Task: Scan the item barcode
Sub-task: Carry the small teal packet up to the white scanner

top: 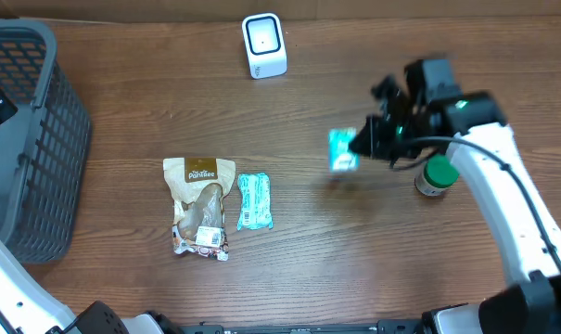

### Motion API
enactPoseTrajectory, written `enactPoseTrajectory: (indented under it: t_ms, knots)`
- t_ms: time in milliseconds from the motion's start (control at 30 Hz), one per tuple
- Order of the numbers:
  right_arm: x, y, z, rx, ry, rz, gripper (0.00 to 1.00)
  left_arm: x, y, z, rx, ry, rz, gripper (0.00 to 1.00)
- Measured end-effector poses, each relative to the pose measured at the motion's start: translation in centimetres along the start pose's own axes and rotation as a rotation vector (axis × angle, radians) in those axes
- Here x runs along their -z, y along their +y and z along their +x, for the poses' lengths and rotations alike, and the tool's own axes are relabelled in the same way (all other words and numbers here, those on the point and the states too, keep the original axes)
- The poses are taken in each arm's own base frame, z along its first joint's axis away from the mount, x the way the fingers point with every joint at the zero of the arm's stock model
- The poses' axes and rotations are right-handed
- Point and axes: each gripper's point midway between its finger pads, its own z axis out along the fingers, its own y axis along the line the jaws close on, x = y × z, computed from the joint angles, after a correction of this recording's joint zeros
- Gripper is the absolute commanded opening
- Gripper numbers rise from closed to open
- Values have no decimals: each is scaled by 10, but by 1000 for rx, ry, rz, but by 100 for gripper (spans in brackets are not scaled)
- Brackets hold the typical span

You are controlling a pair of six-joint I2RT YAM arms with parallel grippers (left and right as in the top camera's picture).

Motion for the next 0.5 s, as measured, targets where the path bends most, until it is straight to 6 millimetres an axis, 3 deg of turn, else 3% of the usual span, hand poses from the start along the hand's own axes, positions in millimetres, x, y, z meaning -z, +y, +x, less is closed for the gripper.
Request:
enactPoseTrajectory:
  t_ms: [300,400,500]
  knots:
    - [108,55,-46,85,-221,151,3,0,0,0,0,0,0,100]
    - [120,65,-59,107,-258,192,4,0,0,0,0,0,0,100]
    - [109,68,-75,132,-274,241,4,0,0,0,0,0,0,100]
